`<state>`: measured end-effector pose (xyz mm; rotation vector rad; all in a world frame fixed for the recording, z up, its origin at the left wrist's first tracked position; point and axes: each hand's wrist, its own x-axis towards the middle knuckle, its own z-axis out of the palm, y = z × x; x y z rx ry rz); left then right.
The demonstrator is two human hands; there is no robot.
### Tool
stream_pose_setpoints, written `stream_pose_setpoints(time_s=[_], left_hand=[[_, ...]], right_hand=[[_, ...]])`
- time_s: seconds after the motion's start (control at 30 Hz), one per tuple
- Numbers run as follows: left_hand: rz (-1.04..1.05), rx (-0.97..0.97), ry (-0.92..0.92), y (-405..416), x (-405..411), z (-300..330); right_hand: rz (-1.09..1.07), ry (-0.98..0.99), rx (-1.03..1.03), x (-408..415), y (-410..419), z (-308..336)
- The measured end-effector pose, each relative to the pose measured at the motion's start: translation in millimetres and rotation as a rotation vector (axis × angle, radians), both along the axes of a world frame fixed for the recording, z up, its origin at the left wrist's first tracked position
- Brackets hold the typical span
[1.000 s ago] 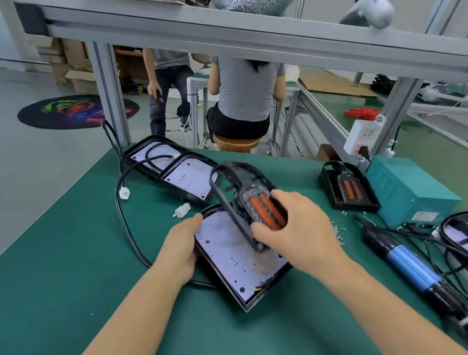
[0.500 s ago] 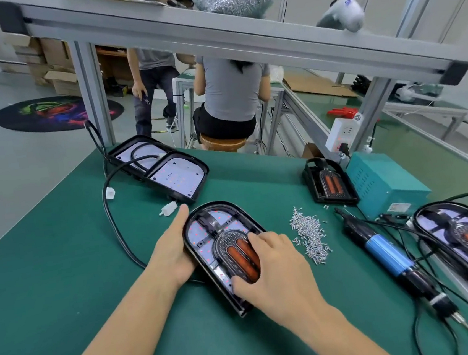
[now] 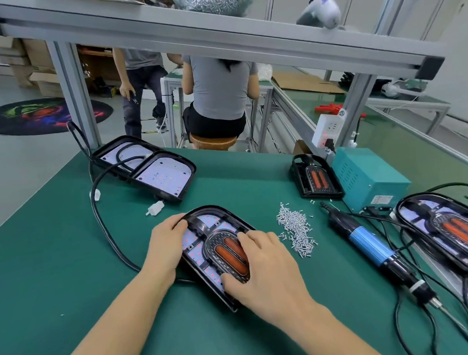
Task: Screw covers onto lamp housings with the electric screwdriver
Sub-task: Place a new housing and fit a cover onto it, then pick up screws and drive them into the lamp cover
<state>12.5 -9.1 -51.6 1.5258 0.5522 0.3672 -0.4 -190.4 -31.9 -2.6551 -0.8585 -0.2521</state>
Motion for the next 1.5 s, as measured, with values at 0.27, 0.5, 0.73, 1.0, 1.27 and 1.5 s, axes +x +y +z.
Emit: stream_pose_setpoints(time_s=[0.27, 0.5, 0.73, 1.0, 1.27, 1.5], left_hand=[[-0.043, 0.786, 0.277, 0.9, -12.2, -14.7], [-0.194, 0.538, 0.296, 8.5, -10.2, 10.7], [-0.084, 0.649, 0.203, -0.6, 8.0, 33.6], [-0.418, 0.92, 0.033, -72.6, 56.0, 59.2], [-0.702, 1.088, 0.371, -111.9, 98.5, 36.2], [-0.658, 1.119, 0.353, -124.8, 107.4, 27.0]], right_hand=[[0.096, -0.01, -0.089, 1.2, -8.4, 1.0], [-0.034, 0.146, 0.291, 24.3, -62.9, 14.7], [-0.608, 0.122, -0.111, 71.5, -152.8, 6.1], [-0.695, 0.315, -0.264, 95.2, -173.5, 2.8], [-0.693, 0.446, -0.251, 113.4, -164.1, 6.5], [-0.712, 0.504, -0.219, 126.2, -169.4, 4.7]])
